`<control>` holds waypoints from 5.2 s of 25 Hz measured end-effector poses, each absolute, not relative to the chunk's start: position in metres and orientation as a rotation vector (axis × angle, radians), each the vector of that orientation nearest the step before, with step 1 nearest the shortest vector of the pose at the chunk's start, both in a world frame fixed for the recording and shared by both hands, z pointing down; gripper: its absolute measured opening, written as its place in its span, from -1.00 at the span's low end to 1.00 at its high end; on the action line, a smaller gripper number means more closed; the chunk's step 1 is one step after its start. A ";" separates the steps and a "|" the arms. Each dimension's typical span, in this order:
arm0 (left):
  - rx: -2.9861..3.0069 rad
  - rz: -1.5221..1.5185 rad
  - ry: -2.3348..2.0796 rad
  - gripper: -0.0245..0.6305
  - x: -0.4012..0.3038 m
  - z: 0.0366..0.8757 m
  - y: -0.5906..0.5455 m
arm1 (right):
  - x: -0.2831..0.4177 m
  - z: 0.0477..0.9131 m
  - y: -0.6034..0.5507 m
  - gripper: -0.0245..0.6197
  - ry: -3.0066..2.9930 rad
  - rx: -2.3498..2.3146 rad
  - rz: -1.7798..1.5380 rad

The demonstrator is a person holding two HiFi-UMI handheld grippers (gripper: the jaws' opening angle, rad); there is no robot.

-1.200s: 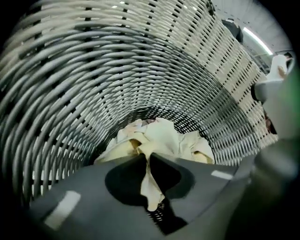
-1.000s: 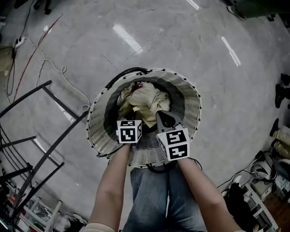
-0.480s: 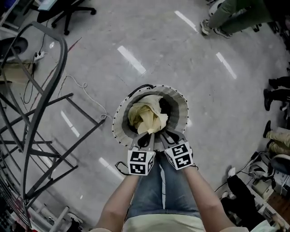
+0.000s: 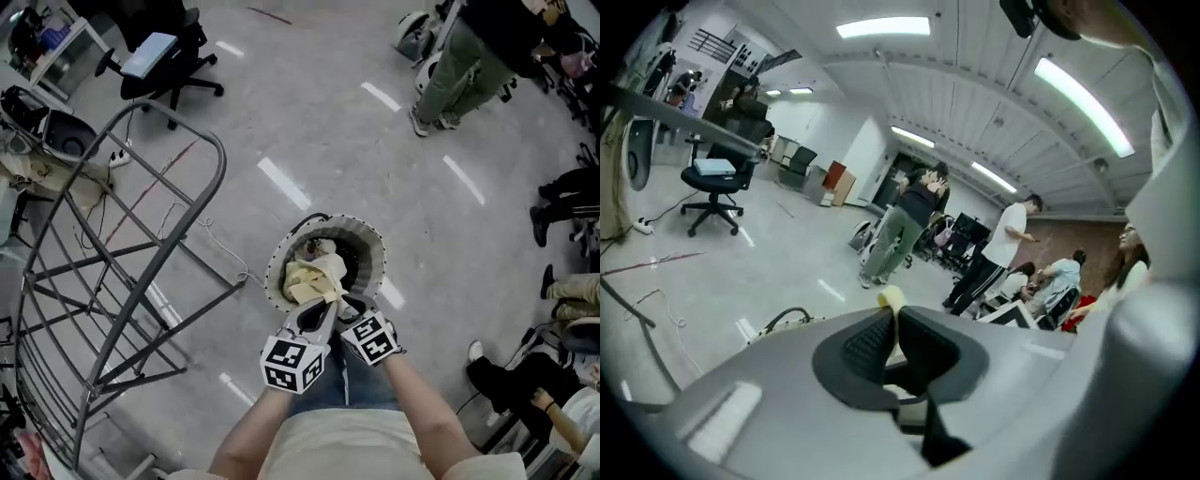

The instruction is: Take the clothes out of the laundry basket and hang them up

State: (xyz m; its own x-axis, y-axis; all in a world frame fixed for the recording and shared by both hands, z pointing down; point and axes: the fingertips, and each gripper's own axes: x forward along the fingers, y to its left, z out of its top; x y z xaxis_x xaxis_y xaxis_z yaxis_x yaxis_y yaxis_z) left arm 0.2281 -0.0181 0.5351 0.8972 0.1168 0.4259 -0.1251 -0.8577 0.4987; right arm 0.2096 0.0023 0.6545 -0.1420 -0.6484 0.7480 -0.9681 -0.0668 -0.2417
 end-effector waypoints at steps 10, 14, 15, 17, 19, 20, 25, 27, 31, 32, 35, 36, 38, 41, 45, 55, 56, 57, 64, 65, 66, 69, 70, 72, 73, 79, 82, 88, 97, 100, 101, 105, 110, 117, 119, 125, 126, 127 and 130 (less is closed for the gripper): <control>2.741 0.335 -0.137 -0.85 0.193 0.403 -0.049 | 0.242 0.512 -0.004 -0.90 -1.890 1.882 0.801; 2.799 0.340 -0.234 -0.69 0.173 0.387 -0.064 | 0.252 0.463 -0.001 -0.90 -1.948 1.849 0.671; 2.796 0.364 -0.255 -0.57 0.166 0.387 -0.065 | 0.253 0.450 0.001 -0.90 -1.958 1.848 0.642; 2.792 0.414 -0.318 -0.46 0.152 0.389 -0.062 | 0.255 0.422 0.007 -0.90 -1.990 1.854 0.580; 2.789 0.447 -0.393 -0.40 0.138 0.394 -0.054 | 0.258 0.391 0.010 -0.90 -2.036 1.855 0.499; 2.783 0.460 -0.423 -0.38 0.133 0.398 -0.047 | 0.258 0.375 0.011 -0.90 -2.061 1.852 0.453; 2.747 0.508 -0.502 -0.35 0.118 0.419 0.001 | 0.257 0.297 0.028 -0.90 -2.162 1.845 0.226; 2.728 0.526 -0.534 -0.34 0.114 0.428 0.016 | 0.255 0.268 0.037 -0.90 -2.195 1.838 0.154; 2.703 0.559 -0.559 -0.23 0.108 0.448 0.036 | 0.248 0.212 0.055 -0.90 -2.256 1.787 0.012; 2.704 0.569 -0.555 -0.16 0.109 0.454 0.040 | 0.246 0.198 0.060 -0.90 -2.273 1.774 -0.024; 2.656 0.580 -0.588 -0.09 0.111 0.477 0.040 | 0.242 0.156 0.080 -0.90 -2.322 1.730 -0.137; 2.618 0.558 -0.599 -0.09 0.110 0.483 0.037 | 0.240 0.142 0.088 -0.90 -2.336 1.708 -0.173; 2.532 0.485 -0.591 -0.05 0.108 0.490 0.026 | 0.237 0.119 0.106 -0.90 -2.367 1.644 -0.229; 2.423 0.417 -0.466 0.04 0.116 0.494 0.022 | 0.237 0.091 0.139 -0.90 -2.397 1.549 -0.298; 2.167 0.200 -0.104 0.28 0.160 0.472 0.048 | 0.240 0.062 0.174 -0.90 -2.442 1.466 -0.337; 2.047 -0.058 0.176 -0.78 0.210 0.411 0.090 | 0.301 0.112 0.230 -0.90 -2.291 1.651 -0.185; 2.108 -0.068 0.155 -0.78 0.202 0.401 0.082 | 0.310 0.121 0.235 -0.90 -2.285 1.677 -0.150; 2.183 -0.080 0.138 -0.78 0.193 0.388 0.074 | 0.319 0.130 0.240 -0.90 -2.279 1.701 -0.114; 2.541 -0.158 -0.089 -0.79 0.093 0.298 0.031 | 0.328 0.232 0.245 -0.89 -2.315 1.684 0.202; 2.577 -0.164 -0.153 -0.79 0.074 0.286 0.024 | 0.317 0.250 0.237 -0.89 -2.333 1.633 0.242; 2.606 -0.170 -0.222 -0.79 0.056 0.273 0.018 | 0.306 0.267 0.228 -0.89 -2.347 1.582 0.278; 2.685 -0.205 -0.374 -0.80 0.011 0.234 0.001 | 0.270 0.319 0.204 -0.89 -2.339 1.473 0.360; 2.709 -0.219 -0.402 -0.80 -0.001 0.223 -0.002 | 0.257 0.336 0.196 -0.88 -2.321 1.443 0.377; 2.741 -0.247 -0.443 -0.80 -0.019 0.202 -0.005 | 0.231 0.373 0.184 -0.87 -2.276 1.358 0.397; 2.755 -0.264 -0.454 -0.80 -0.024 0.192 -0.004 | 0.218 0.393 0.180 -0.86 -2.245 1.295 0.402; 2.833 -0.312 -0.463 -0.80 -0.059 0.156 -0.001 | 0.171 0.458 0.164 -0.56 -2.053 0.978 0.349; 2.895 -0.242 -0.374 -0.80 -0.071 0.155 0.011 | 0.132 0.429 0.126 -0.50 -2.120 0.977 0.256; 3.018 -0.108 -0.009 -0.81 -0.095 0.163 0.049 | -0.004 0.312 0.041 -0.36 -2.431 0.853 -0.121; 3.033 0.086 0.171 -0.81 -0.186 0.182 0.062 | -0.198 0.249 0.027 -0.22 -2.550 0.142 -0.392; 3.017 0.074 0.120 -0.81 -0.219 0.187 0.053 | -0.242 0.258 0.036 -0.44 -2.554 -0.024 -0.388; 3.011 0.066 0.094 -0.81 -0.230 0.189 0.049 | -0.251 0.261 0.036 -0.55 -2.564 -0.045 -0.372; 2.989 0.075 -0.085 -0.80 -0.266 0.202 0.029 | -0.263 0.271 0.018 -0.70 -2.567 0.029 -0.322; 2.932 0.182 -0.255 -0.79 -0.296 0.238 0.008 | -0.251 0.256 -0.022 -0.73 -2.515 0.302 -0.398; 2.886 0.194 -0.375 -0.60 -0.286 0.287 -0.012 | -0.247 0.219 -0.049 -0.75 -2.438 0.552 -0.523; 2.867 0.172 -0.445 -0.37 -0.288 0.300 -0.024 | -0.243 0.218 -0.059 -0.75 -2.402 0.621 -0.533; 2.811 0.412 -0.540 0.09 -0.279 0.376 -0.036 | -0.244 0.191 -0.086 -0.75 -2.367 0.803 -0.536; 2.795 0.405 -0.570 0.12 -0.273 0.384 -0.040 | -0.244 0.183 -0.092 -0.75 -2.361 0.834 -0.543; 2.778 0.387 -0.601 0.17 -0.267 0.390 -0.044 | -0.245 0.175 -0.097 -0.75 -2.355 0.866 -0.548; 2.764 0.399 -0.712 0.28 -0.246 0.412 -0.057 | -0.246 0.155 -0.106 -0.75 -2.326 0.940 -0.573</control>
